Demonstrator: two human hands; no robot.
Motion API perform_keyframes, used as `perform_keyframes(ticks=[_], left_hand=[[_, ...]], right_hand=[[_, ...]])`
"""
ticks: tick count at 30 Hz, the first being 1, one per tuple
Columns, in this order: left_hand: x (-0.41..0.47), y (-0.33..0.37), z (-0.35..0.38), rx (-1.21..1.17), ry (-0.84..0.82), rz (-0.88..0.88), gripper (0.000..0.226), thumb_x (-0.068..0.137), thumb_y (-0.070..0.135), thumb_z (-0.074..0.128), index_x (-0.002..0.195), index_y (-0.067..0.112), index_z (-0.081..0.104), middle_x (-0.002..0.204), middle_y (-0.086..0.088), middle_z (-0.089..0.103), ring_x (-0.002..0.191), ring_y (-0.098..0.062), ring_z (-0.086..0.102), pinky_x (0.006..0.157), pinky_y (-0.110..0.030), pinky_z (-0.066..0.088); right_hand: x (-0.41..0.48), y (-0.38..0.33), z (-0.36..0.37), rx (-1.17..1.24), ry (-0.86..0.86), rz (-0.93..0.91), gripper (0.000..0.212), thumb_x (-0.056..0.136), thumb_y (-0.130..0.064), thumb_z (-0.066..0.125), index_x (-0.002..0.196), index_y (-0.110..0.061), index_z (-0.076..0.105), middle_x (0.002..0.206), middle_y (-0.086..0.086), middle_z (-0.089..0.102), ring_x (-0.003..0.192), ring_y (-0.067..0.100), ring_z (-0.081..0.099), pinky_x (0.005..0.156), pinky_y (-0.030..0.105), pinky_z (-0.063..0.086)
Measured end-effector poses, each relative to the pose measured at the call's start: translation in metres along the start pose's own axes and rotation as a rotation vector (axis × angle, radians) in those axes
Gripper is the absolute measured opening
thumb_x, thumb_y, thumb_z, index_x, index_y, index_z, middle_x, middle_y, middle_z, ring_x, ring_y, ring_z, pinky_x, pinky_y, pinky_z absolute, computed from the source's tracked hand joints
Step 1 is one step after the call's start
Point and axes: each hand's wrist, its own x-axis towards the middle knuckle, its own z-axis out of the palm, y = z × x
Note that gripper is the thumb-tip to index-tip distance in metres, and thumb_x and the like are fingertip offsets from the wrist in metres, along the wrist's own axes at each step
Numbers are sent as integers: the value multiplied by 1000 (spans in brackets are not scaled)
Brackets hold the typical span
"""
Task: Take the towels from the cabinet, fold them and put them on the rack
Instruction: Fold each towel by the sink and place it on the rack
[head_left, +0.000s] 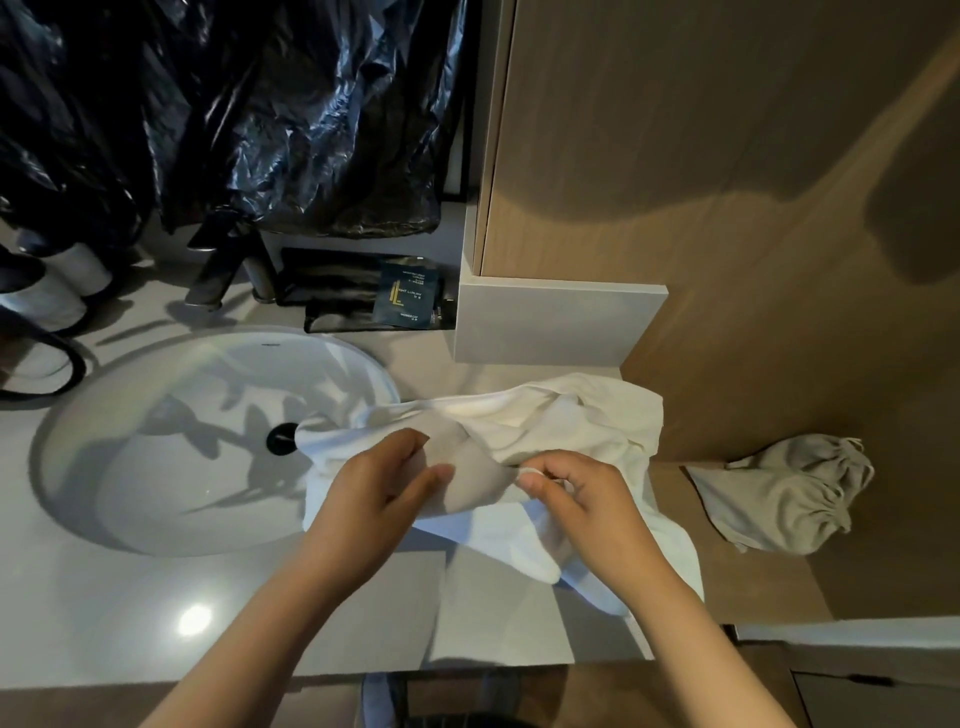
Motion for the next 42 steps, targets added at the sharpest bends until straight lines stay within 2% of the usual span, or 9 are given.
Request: perform_keyframes(ticks=[3,10,14,17,22,26,33,38,42], left_hand=[[10,8,-6,-75,114,1,32,93,29,62,73,9,47,64,-13,42,57,-11,35,54,-24,28],[29,20,-25,-133,236,37,21,97,26,57,78,18,52,66,-9,50,57,-8,40,52,-19,32],[42,19,-43,-256,362,11,17,97,27,55,82,20,57,64,8,52,60,-5,44,56,-22,36],[46,19,-49,-176,373,56,14,97,27,55,84,22,57,72,-4,58,63,-10,47,58,-21,37],[46,27,-57,-105,465,87,15,99,27,50,85,24,52,70,-4,57,60,-7,46,57,-30,38],[53,53,-69,-111,574,151,15,98,32,44,87,25,51,76,11,57,68,1,51,54,-14,36],[46,71,-60,-49,385,264,15,85,33,68,86,27,54,84,13,59,81,1,54,65,-9,36],[36,68,-45,-180,70,214,57,62,44,85,113,42,60,115,26,62,108,7,55,85,-7,39],[31,71,-29,-201,-44,192,66,55,55,84,115,48,58,105,31,63,102,7,57,77,-4,40]], right_hand=[[3,-9,0,63,38,-39,32,94,-31,56,69,-13,51,63,1,48,61,7,43,59,15,36],[2,-30,0,159,94,-22,36,90,-48,56,67,-20,55,62,0,50,60,4,43,57,14,36],[-5,-20,-16,126,15,48,38,95,-37,62,59,-31,51,56,-14,44,57,1,39,56,16,33],[-7,-19,-26,97,112,44,37,91,-38,60,60,-23,46,56,-11,41,57,4,39,57,18,32],[14,-64,-58,-94,422,-263,31,92,-33,63,66,-19,56,61,-6,51,57,4,45,55,15,34],[39,-106,-90,-297,536,-457,22,94,-24,68,73,-21,62,65,-20,51,63,6,52,59,11,35],[40,-105,-66,-129,402,-359,15,93,-27,65,80,-21,69,72,-16,64,73,10,61,61,12,42],[38,-108,-59,-61,363,-314,15,93,-28,66,78,-24,68,70,-17,62,69,9,59,60,9,38],[37,-113,-54,-7,341,-286,17,90,-36,65,77,-27,69,70,-16,64,71,9,61,60,11,42]])
